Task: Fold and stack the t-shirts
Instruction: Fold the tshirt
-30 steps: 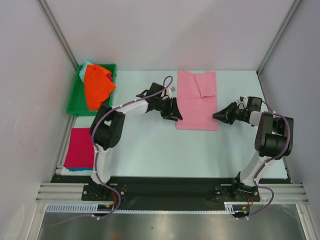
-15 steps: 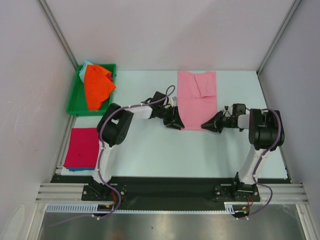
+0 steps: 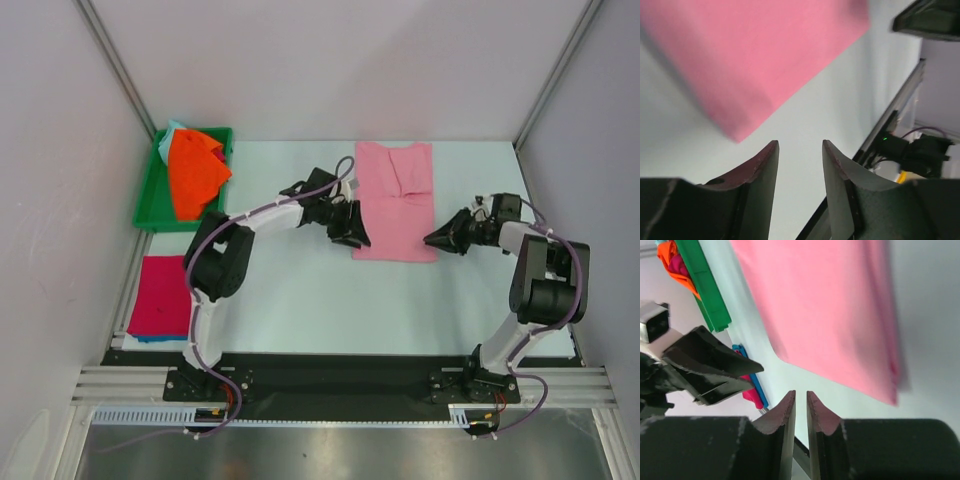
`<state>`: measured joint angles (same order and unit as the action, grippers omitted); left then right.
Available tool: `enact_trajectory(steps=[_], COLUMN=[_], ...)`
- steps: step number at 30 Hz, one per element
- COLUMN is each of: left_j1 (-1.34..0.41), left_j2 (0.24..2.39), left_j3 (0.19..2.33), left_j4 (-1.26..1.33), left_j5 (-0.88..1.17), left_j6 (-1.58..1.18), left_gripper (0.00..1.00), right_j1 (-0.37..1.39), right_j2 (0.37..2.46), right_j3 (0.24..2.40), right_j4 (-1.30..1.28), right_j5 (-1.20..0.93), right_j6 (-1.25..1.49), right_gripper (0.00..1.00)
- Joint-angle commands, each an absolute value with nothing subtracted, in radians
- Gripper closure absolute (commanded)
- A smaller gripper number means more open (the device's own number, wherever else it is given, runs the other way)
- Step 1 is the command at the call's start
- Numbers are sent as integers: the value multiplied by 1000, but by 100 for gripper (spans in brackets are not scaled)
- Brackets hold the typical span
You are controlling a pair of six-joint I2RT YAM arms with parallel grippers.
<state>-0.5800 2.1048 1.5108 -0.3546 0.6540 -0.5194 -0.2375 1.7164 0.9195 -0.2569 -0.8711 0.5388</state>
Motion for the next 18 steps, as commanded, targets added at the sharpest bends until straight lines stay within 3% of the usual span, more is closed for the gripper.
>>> enact_trajectory(steps=[1, 5, 9, 18], left_j1=[-606, -633, -653, -623], left_j2=[2146, 2279, 2348, 2251], left_j3=[1614, 1716, 1704, 1523], left_j4=[-278, -151, -107, -178], left_j5=[733, 798, 805, 744], left_j6=[-607, -722, -753, -604], left_gripper=[54, 55, 56, 57], right_j1=[-158, -135, -156, -328], right_j2=[1782, 1865, 1920, 1835], right_j3=[985, 983, 962, 787], right_j4=[-192, -11, 5, -86], right_j5=[-899, -930, -928, -919], right_j6=[587, 758, 727, 624], right_gripper=[80, 80, 80, 81])
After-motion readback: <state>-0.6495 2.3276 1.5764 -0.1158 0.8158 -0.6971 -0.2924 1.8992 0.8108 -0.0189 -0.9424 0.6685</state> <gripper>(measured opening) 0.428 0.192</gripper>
